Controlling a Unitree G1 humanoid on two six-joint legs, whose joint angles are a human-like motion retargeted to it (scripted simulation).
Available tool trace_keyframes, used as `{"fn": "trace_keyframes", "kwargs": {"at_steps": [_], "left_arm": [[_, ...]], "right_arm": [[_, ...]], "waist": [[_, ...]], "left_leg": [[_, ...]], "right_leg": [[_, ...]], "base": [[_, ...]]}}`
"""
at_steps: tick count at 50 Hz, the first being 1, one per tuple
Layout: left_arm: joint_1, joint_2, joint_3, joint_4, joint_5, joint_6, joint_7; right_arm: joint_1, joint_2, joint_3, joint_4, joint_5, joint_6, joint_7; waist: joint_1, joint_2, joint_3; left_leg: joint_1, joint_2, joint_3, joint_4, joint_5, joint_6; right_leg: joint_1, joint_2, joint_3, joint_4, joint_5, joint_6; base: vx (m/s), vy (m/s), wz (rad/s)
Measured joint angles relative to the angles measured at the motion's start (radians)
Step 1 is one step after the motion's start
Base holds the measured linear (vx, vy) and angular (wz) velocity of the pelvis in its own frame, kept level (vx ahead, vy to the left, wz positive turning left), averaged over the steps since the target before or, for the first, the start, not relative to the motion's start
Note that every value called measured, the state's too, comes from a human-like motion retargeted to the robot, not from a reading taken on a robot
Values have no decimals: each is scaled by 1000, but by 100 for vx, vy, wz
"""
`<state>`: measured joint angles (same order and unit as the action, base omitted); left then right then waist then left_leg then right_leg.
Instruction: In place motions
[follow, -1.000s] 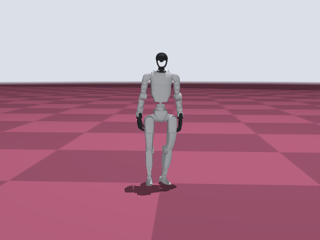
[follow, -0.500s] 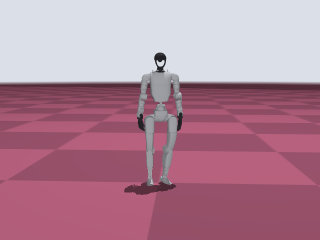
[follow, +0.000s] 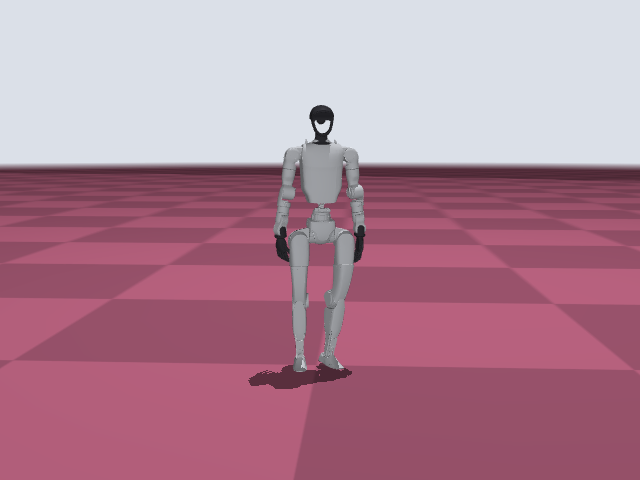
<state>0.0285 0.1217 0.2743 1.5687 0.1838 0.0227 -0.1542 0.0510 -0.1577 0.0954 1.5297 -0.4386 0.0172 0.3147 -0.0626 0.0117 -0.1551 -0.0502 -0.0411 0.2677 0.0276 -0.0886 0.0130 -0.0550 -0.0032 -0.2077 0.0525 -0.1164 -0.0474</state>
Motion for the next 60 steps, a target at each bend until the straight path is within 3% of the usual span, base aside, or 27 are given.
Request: {"fn": "trace_keyframes", "kwargs": {"at_steps": [60], "left_arm": [[-5,-6,-4,25,18,-1,4]], "right_arm": [[10,7,9,0,-1,6,4]], "waist": [[-4,-1,-12]], "left_leg": [[-2,-2,-21,-8,10,6]], "right_leg": [[-5,0,-13,6,-1,3]], "base": [[0,0,0]]}}
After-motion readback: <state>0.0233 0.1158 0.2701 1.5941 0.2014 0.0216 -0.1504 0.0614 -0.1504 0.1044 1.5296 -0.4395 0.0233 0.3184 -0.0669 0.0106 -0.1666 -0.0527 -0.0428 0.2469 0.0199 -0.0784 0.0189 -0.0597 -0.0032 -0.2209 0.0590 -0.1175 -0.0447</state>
